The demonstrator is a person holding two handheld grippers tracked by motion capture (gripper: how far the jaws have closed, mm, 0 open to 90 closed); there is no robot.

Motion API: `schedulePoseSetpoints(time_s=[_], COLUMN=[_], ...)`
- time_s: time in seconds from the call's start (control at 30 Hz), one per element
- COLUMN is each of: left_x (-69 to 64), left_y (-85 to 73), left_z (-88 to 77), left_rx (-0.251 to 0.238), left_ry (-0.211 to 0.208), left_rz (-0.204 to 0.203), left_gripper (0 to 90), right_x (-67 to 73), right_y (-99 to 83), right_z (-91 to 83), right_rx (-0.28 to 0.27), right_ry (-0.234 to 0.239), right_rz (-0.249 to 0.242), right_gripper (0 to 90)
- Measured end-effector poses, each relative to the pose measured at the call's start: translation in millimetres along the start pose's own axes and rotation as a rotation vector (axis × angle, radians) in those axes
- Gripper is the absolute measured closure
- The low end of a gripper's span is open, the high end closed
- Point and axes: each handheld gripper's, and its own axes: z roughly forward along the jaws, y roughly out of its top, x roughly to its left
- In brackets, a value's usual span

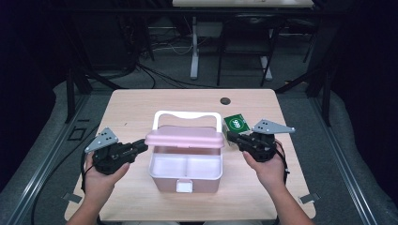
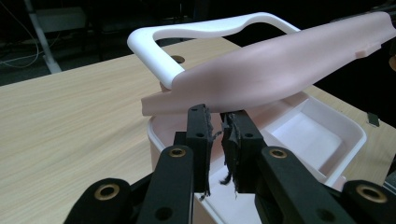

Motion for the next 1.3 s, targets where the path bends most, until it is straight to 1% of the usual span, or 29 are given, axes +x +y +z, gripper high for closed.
schedulePoseSetpoints(time_s=[0.13, 0.37, 0.43, 0.47, 0.5, 0.6, 0.63, 0.7, 0.97, 1.03, 1.1, 1.3], left_x=[0.6, 2.0, 2.9, 2.9, 3.7, 7.0, 7.4, 8.1, 9.8, 10.7, 11.3, 12.1], left_y=[1.5, 3.8, 6.3, 6.3, 7.2, 10.2, 11.4, 13.6, 22.0, 23.6, 24.4, 24.9], left_z=[-0.2, 0.2, 0.8, 0.8, 0.6, 1.3, 1.7, 2.5, 5.9, 6.4, 6.9, 7.7], left_rx=[-0.002, 0.0, 0.0, 0.0, -0.007, -0.011, -0.011, -0.013, -0.016, -0.015, -0.016, -0.016], left_ry=[0.01, 0.014, 0.016, 0.016, 0.014, 0.003, 0.004, 0.008, 0.024, 0.027, 0.026, 0.026], left_rz=[0.001, 0.011, 0.008, 0.008, 0.007, -0.014, -0.013, -0.01, -0.006, -0.002, -0.008, -0.006], left_gripper=[86.6, 86.8, 87.2, 90.0, 90.0, 90.0, 90.0, 90.0, 90.0, 90.0, 90.0, 90.0], right_x=[2.0, 3.2, 3.3, 3.3, 3.2, 2.8, 2.2, 2.2, 2.4, 2.4, 2.3, 1.7], right_y=[-0.7, -1.3, -1.6, -1.6, -2.0, -3.2, -3.9, -4.3, -2.5, -2.5, -2.1, -0.9], right_z=[1.0, 3.3, 3.3, 3.3, 2.8, 3.2, 3.5, 4.2, 8.2, 9.5, 10.2, 10.1], right_rx=[0.008, 0.004, 0.006, 0.006, 0.012, 0.009, 0.018, 0.01, 0.02, 0.012, 0.012, 0.021], right_ry=[0.008, 0.011, 0.011, 0.011, 0.008, 0.01, 0.006, 0.009, 0.014, 0.013, 0.013, 0.008], right_rz=[-0.009, -0.015, -0.015, -0.015, -0.017, -0.013, -0.013, -0.011, -0.009, -0.011, -0.011, -0.008], right_gripper=[90.0, 90.0, 90.0, 90.0, 90.0, 90.0, 90.0, 90.0, 90.0, 90.0, 90.0, 90.0])
